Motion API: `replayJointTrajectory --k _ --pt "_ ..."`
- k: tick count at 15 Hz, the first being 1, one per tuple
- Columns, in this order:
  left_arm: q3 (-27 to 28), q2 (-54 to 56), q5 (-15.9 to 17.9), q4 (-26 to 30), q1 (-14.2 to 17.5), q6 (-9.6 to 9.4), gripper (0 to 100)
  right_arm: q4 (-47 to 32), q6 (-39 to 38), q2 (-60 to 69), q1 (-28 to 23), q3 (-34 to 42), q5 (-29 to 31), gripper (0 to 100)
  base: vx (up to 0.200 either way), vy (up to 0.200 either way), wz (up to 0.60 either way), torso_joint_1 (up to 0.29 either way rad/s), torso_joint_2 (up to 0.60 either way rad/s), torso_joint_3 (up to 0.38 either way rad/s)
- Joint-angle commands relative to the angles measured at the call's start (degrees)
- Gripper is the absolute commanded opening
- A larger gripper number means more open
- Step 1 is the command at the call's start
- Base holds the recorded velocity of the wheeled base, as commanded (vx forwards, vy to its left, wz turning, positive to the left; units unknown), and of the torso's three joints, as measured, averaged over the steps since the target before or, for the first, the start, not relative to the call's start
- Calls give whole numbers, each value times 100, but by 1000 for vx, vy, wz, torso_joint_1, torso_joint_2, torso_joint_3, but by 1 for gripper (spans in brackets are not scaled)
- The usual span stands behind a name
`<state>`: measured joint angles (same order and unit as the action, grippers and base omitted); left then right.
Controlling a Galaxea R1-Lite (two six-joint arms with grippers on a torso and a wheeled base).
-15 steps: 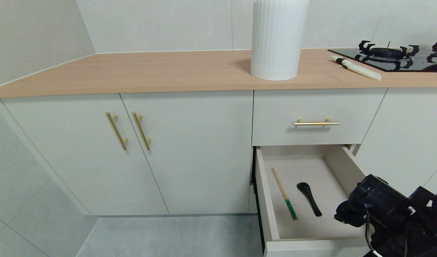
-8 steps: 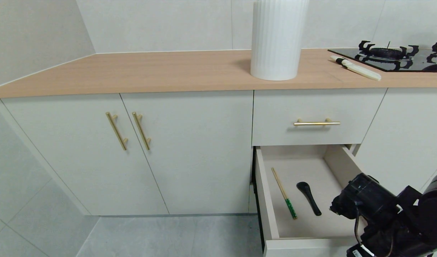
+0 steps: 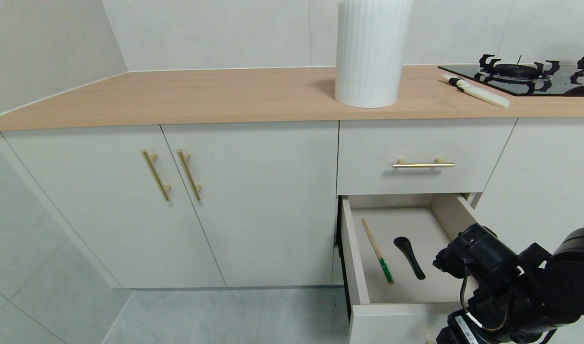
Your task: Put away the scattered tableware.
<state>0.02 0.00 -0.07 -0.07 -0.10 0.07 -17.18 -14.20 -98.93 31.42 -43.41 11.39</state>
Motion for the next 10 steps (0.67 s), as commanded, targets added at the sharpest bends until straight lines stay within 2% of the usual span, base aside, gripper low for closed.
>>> replayJointTrajectory --k 1,6,10 --pt "-2 0 -1 -1 1 1 100 153 -92 -65 -21 -1 57 100 0 0 0 0 0 0" --pt "-2 0 -1 -1 1 1 100 1015 -135 -153 -250 78 259 100 0 0 0 0 0 0" --pt "-2 0 -1 -1 1 1 100 2183 -135 -259 -364 324 268 100 0 0 0 0 0 0"
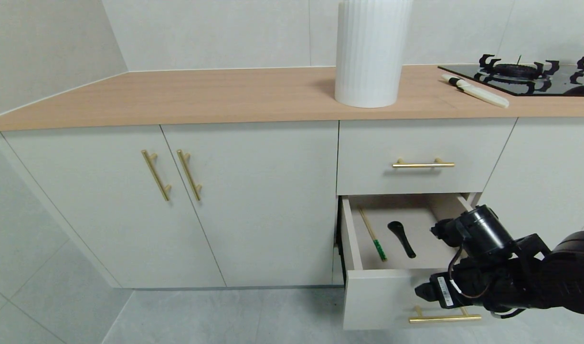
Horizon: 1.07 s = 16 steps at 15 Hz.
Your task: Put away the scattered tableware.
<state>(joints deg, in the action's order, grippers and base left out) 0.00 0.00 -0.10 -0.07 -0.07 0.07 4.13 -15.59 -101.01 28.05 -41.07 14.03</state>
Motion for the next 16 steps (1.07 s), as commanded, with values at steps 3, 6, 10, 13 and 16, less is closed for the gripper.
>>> replayJointTrajectory --k 3,6,10,13,16 --pt "0 0 1 -1 -1 1 100 712 4 -138 -72 257 3 100 0 0 0 0 0 0" --pt "0 0 1 -1 -1 1 100 1274 4 -314 -168 363 65 100 0 0 0 0 0 0" --pt "0 0 1 -1 -1 1 100 2742 12 -894 -432 583 214 100 0 0 0 0 0 0" --pt "0 0 1 -1 -1 1 100 3454 4 -1237 -546 618 258 100 0 0 0 0 0 0" --pt "0 0 1 -1 -1 1 100 4473 -49 -1764 -713 618 258 100 0 0 0 0 0 0"
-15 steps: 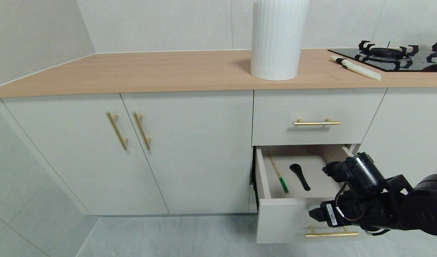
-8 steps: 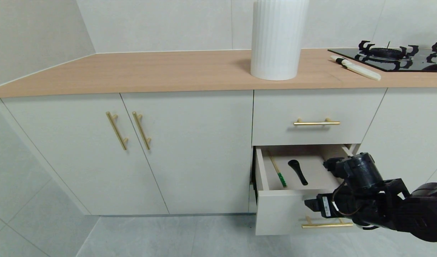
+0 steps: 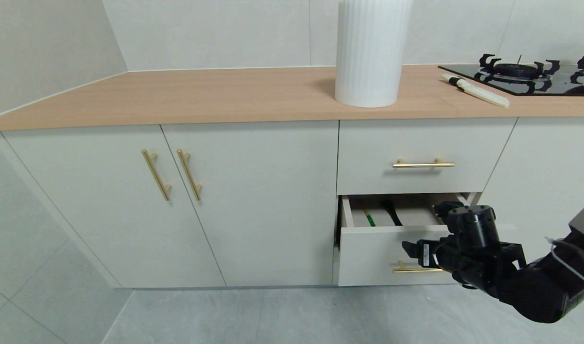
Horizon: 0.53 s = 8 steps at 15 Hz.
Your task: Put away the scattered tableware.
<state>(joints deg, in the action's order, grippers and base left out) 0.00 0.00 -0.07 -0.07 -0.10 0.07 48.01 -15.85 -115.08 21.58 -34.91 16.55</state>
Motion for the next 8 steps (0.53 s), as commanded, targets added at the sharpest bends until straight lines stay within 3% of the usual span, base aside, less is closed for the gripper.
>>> replayJointTrajectory --k 1,4,8 --pt "0 0 -1 -1 1 1 100 385 -85 -489 -92 -7 6 100 0 0 0 0 0 0" --pt "0 0 -1 -1 1 1 100 1633 -173 -1052 -198 -24 23 100 0 0 0 0 0 0" --pt "0 0 -1 -1 1 1 100 2257 -173 -1535 -347 -314 225 100 0 0 0 0 0 0"
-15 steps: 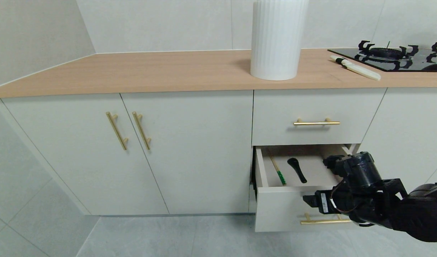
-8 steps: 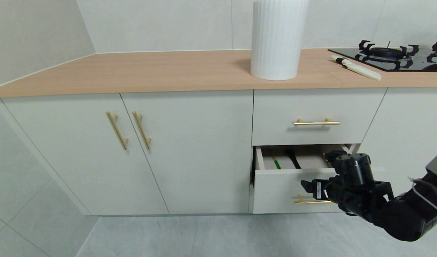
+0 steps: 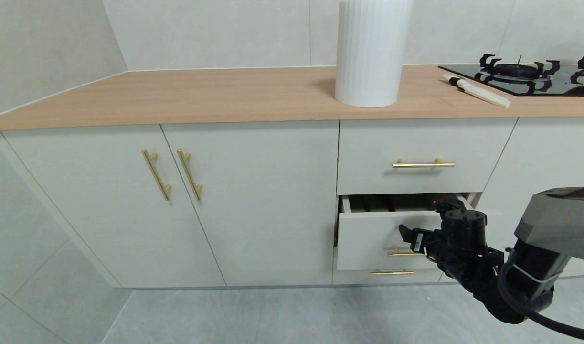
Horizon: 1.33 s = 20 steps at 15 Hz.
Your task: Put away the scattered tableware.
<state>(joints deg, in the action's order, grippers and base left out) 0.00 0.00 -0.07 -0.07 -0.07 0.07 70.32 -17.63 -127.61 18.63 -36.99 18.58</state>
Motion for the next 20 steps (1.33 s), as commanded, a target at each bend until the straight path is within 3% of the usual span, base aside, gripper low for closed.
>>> replayJointTrajectory --k 1,20 --pt "0 0 -1 -1 -1 1 100 140 -4 -387 -61 -195 102 100 0 0 0 0 0 0" --pt "0 0 -1 -1 -1 1 100 360 -188 -1257 -483 -1285 761 100 0 0 0 0 0 0"
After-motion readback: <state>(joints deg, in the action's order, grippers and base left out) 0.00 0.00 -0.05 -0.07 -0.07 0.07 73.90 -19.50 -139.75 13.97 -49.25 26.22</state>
